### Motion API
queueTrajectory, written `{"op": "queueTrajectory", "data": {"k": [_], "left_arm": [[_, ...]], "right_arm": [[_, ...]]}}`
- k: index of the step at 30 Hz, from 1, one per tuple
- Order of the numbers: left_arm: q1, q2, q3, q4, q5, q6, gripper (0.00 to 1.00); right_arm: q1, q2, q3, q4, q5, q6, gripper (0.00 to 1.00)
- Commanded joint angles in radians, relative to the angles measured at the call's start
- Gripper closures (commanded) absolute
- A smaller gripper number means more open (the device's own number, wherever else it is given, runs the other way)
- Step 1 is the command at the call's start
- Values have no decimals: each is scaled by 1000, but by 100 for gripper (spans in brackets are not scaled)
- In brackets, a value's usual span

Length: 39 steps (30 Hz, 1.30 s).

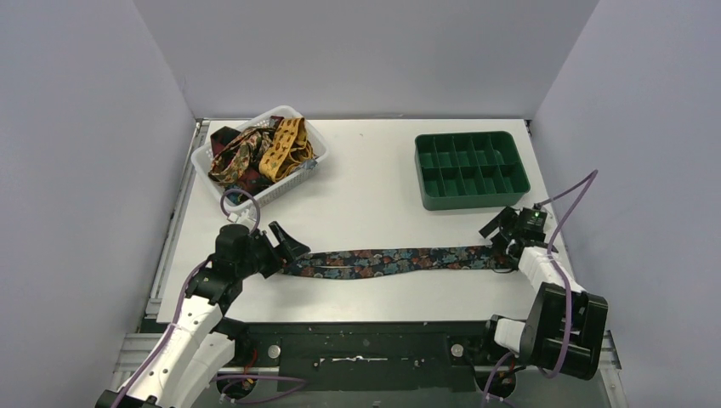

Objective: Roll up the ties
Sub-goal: Flatten out the tie at the center of the board.

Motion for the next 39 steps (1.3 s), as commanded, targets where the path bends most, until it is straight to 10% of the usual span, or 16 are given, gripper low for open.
{"op": "queueTrajectory", "data": {"k": [1, 13, 32, 39], "left_arm": [[5, 5, 20, 28, 24, 13, 24], [7, 9, 10, 36, 18, 19, 24], [9, -6, 20, 11, 7, 21, 24], [10, -2, 22, 12, 14, 23, 24]], "right_arm": [[-6, 15, 103, -62, -276, -134, 19], [11, -12, 101, -227, -300, -162, 61], [170, 98, 161, -268, -125, -193, 56], [216, 133, 193, -297, -69, -202, 79]]}}
